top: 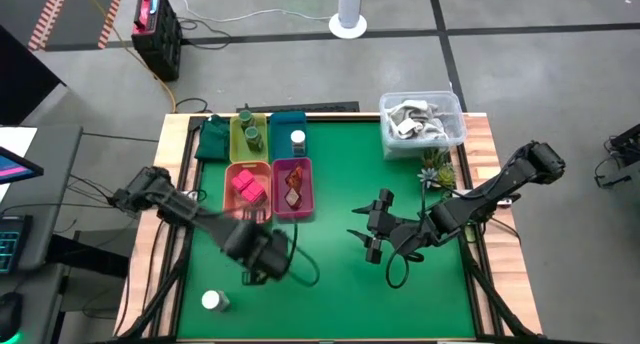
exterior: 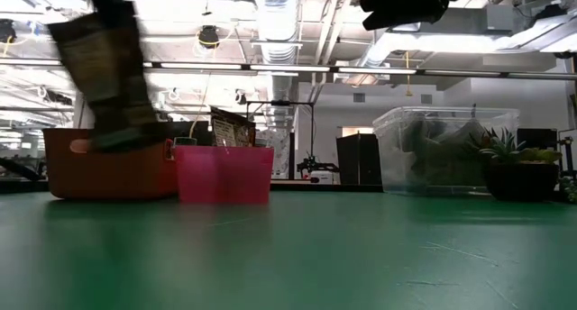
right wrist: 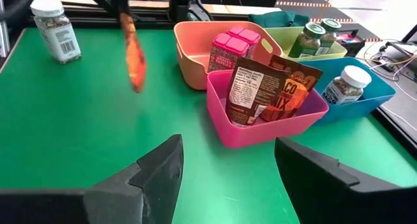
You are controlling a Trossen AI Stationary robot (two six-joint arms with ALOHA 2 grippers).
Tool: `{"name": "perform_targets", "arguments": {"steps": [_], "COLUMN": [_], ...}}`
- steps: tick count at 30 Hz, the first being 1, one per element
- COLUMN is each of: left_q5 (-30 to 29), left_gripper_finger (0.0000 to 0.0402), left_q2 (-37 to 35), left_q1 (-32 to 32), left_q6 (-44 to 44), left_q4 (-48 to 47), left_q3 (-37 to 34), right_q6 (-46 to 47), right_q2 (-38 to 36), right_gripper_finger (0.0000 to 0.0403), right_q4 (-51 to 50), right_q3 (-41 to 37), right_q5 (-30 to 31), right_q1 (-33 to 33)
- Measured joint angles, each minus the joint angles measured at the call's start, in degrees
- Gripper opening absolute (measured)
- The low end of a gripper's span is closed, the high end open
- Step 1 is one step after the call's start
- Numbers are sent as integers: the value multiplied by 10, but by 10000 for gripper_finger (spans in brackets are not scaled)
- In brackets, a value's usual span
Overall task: Sort spices by type
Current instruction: Put the orange seasoning pack into the light red bin
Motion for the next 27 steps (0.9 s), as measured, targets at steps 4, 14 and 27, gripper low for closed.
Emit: {"name": "perform_targets", "arguments": {"steps": [4, 14, 27], "left_q5": [14, 78, -26], "left_gripper_finger": [0, 0, 0], "left_q2": [-17, -36, -36], "left_q1": [60, 174, 177], "left_q6": [33, 129, 544], "left_q4": [54, 75, 1], "left_q3": [0, 43, 91], "right_q6": [0, -28, -114], "right_q2": [0, 0, 0], "right_gripper_finger": [269, 269, 269], "right_q4": [-9, -13, -13], "right_q3": [0, 0, 0], "right_q5": [7, 10, 13], "right_q1": [0, -13, -74]}}
